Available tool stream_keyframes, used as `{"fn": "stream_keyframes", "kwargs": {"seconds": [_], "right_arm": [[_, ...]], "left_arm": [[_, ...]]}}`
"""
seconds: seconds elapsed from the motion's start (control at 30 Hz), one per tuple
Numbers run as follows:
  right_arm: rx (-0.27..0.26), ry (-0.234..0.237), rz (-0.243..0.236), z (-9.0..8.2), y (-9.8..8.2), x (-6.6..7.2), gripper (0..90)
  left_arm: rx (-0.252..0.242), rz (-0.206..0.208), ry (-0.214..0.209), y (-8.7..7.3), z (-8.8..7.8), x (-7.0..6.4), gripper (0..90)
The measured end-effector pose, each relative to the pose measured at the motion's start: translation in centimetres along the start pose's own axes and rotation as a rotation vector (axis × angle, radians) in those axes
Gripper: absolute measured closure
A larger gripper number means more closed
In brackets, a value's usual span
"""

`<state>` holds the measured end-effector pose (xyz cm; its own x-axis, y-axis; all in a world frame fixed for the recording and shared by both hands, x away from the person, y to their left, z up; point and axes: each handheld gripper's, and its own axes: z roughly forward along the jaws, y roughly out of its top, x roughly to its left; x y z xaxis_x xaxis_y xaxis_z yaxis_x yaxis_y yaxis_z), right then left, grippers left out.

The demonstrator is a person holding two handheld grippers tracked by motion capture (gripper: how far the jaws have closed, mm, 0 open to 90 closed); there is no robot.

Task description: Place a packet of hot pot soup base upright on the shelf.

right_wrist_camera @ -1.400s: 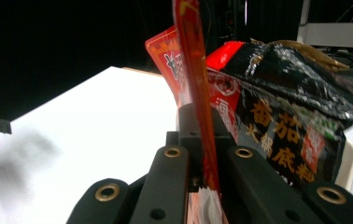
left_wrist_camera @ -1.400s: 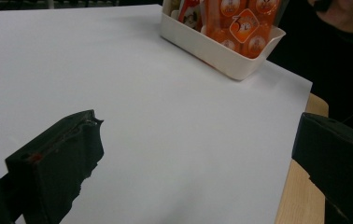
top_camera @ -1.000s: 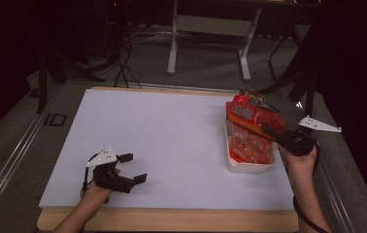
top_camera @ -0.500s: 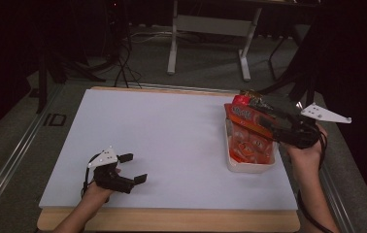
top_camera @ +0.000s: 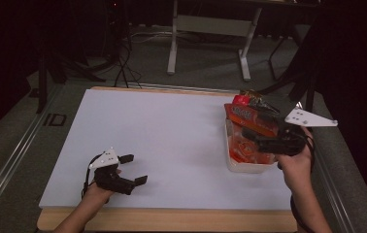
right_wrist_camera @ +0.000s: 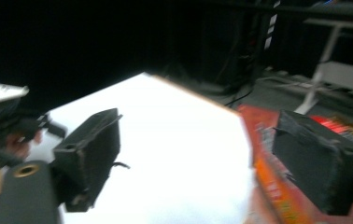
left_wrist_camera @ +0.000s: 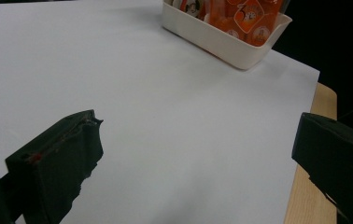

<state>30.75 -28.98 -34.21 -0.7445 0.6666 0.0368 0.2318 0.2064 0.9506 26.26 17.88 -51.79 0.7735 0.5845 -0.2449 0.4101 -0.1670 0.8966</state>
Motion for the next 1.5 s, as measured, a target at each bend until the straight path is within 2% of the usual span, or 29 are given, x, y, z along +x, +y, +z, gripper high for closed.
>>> {"fn": "stream_keyframes", "kwargs": {"seconds": [0.17,0.27,0.37,0.6,0.73,0.87,1.03,1.4,1.5], "right_arm": [[0.030,0.044,0.027,1.3,-1.4,0.6,13.6],[0.054,0.057,0.012,2.1,-2.3,1.1,13.7],[0.086,0.091,0.015,3.2,-3.4,1.7,13.7],[0.119,0.144,0.017,5.1,-5.8,2.8,13.7],[0.154,0.157,-0.003,5.9,-6.9,3.4,13.8],[0.172,0.176,0.010,6.5,-7.9,3.6,13.8],[0.187,0.169,-0.001,6.9,-9.0,3.9,13.8],[0.238,0.197,-0.035,8.0,-10.8,4.4,13.8],[0.256,0.206,-0.024,8.2,-11.4,4.5,13.8]], "left_arm": [[0.004,0.012,-0.010,0.0,0.2,-0.3,0.8],[0.008,0.015,-0.013,0.0,0.2,-0.4,0.8],[0.007,0.014,-0.016,-0.1,0.2,-0.4,0.8],[0.010,0.016,-0.018,-0.1,0.3,-0.4,0.8],[0.010,0.016,-0.019,-0.1,0.2,-0.4,0.8],[0.013,0.020,-0.021,-0.1,0.3,-0.5,0.8],[0.014,0.017,-0.025,-0.2,0.3,-0.4,0.8],[0.016,0.019,-0.027,-0.2,0.3,-0.5,0.8],[0.016,0.021,-0.026,-0.2,0.3,-0.5,0.8]]}}
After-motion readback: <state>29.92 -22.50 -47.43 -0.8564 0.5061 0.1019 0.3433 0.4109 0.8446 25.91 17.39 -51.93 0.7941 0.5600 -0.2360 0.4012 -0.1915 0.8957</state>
